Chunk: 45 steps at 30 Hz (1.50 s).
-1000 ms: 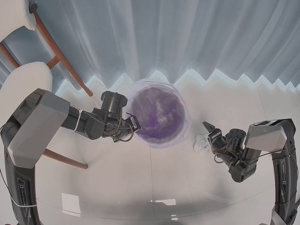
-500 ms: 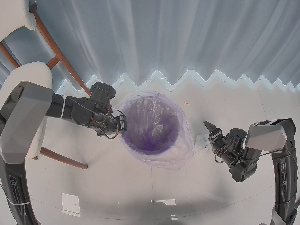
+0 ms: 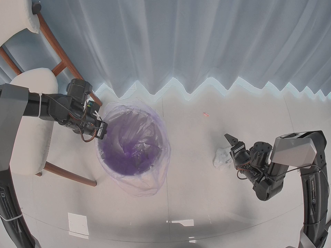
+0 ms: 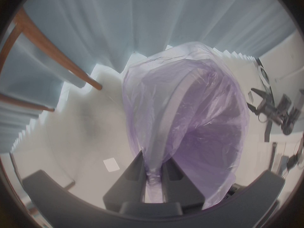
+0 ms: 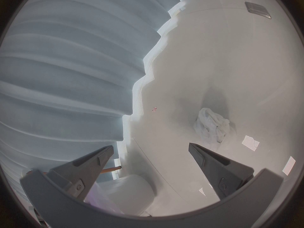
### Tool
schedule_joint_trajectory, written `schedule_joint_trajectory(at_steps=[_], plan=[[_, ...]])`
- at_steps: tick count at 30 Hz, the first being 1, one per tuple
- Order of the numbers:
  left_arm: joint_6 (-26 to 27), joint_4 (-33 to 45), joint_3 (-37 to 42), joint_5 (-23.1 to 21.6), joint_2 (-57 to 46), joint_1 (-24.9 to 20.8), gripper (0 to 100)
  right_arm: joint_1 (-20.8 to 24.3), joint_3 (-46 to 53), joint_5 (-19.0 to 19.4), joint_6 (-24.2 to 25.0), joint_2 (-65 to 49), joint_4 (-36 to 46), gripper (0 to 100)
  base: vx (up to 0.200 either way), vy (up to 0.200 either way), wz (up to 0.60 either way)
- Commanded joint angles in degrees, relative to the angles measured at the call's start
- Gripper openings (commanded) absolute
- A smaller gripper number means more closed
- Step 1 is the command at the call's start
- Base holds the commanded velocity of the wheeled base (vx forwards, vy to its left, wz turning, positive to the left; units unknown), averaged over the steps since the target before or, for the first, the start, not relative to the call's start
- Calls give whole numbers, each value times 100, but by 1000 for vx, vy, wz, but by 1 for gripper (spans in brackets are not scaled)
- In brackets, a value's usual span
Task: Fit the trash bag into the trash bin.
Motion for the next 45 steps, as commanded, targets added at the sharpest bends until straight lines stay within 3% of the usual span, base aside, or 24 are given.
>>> schedule_joint_trajectory(at_steps=[1,6,24,32,33,45], plan=[[690,32,-7,-386,-104,486,0,3,3,1,0,-5,-102,100,0,0,0],[734,68,11,-773,-95,398,0,3,-6,1,0,4,-102,100,0,0,0],[725,-29,-68,-738,485,-340,0,3,-6,1,0,13,-102,100,0,0,0],[725,-152,-112,-641,661,-428,0,3,-15,1,0,13,-102,100,0,0,0],[716,-161,-121,-641,661,-428,100,3,-15,1,0,13,-102,100,0,0,0],[514,-135,-7,-641,257,-428,100,3,-15,1,-9,22,-102,100,0,0,0]])
